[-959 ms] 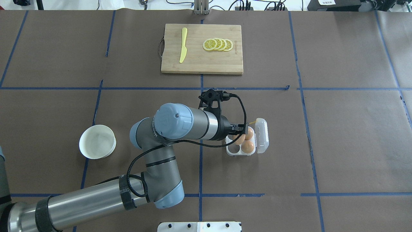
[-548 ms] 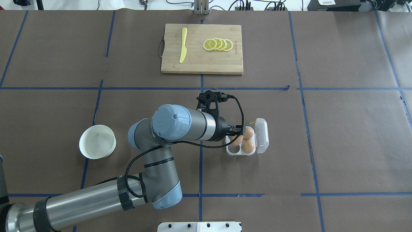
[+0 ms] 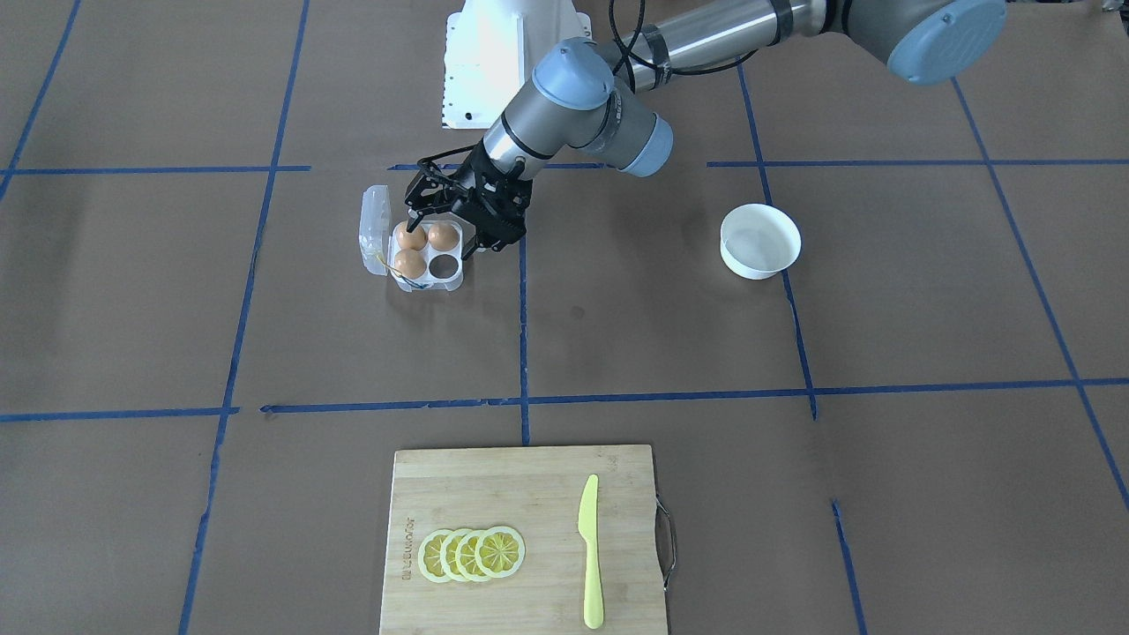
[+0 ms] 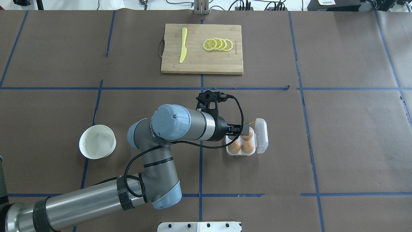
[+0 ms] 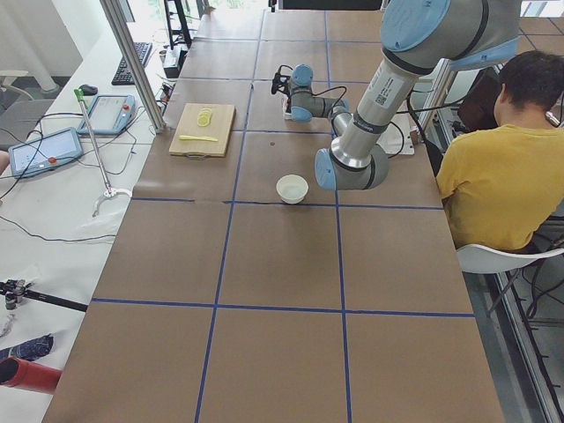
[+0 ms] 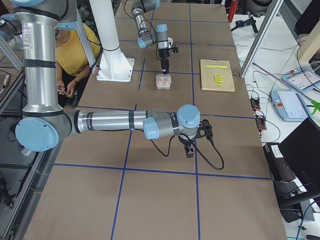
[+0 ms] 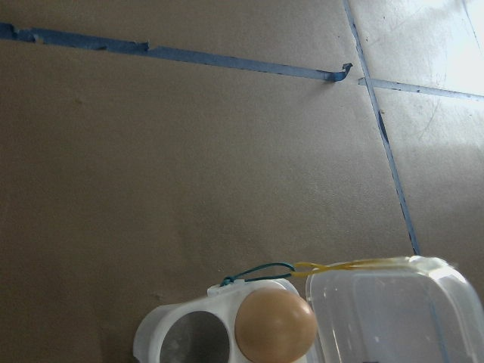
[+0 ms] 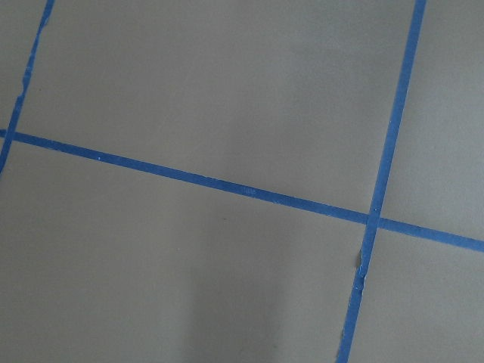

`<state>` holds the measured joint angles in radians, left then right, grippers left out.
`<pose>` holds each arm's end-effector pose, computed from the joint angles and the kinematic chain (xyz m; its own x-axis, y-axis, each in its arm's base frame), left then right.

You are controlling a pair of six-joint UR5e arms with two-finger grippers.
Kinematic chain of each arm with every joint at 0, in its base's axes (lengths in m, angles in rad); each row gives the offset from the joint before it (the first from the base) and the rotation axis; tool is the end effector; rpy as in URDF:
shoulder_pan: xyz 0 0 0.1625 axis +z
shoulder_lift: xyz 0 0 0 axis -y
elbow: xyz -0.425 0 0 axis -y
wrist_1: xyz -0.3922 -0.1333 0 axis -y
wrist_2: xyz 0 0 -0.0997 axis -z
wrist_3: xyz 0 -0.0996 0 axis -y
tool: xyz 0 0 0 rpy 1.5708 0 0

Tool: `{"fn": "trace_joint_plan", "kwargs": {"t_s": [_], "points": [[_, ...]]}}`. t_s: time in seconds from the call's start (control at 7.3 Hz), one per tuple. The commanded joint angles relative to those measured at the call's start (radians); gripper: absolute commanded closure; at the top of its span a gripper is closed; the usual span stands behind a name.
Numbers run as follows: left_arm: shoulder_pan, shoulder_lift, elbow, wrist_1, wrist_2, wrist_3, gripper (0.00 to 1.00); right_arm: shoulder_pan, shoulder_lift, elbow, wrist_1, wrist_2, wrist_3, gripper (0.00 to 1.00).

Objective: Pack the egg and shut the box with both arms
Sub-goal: 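Raise the left gripper up and away from the carton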

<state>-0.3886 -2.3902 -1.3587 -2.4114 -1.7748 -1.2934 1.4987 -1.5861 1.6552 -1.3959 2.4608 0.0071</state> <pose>0.6435 -0.3857 0.1418 0.1598 0.2244 -0.9613 0.1468 0.9576 0.2479 0.0200 -0.4994 0.5971 0.6147 -0.2257 0.7558 0.0655 0.9695 0.2362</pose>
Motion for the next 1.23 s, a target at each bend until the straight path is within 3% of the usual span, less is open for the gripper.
{"fn": "trace_joint_plan", "kwargs": {"t_s": [0.0, 0.14, 0.27, 0.55, 0.82, 0.96, 1.1], "points": [[-0.007, 0.0, -0.011, 0.0, -0.002, 0.0, 0.13, 0.0, 0.0, 0.001, 0.0, 0.001, 0.001, 0.0], [-0.028, 0.015, -0.048, 0.011, -0.011, 0.0, 0.14, -0.001, 0.005, -0.011, -0.001, -0.003, -0.002, 0.0], [-0.059, 0.098, -0.128, 0.012, -0.056, 0.002, 0.15, -0.002, 0.006, -0.005, 0.002, -0.003, 0.001, 0.0], [-0.198, 0.254, -0.262, 0.015, -0.249, 0.085, 0.15, -0.07, -0.003, 0.004, 0.139, 0.003, 0.049, 0.0], [-0.306, 0.333, -0.319, 0.014, -0.314, 0.126, 0.15, -0.269, -0.022, 0.008, 0.437, 0.018, 0.512, 0.0], [-0.37, 0.348, -0.318, 0.014, -0.366, 0.128, 0.15, -0.398, -0.003, 0.011, 0.597, -0.076, 0.78, 0.0], [-0.404, 0.362, -0.316, 0.014, -0.38, 0.141, 0.14, -0.528, 0.026, 0.017, 0.689, -0.236, 0.948, 0.0]]}}
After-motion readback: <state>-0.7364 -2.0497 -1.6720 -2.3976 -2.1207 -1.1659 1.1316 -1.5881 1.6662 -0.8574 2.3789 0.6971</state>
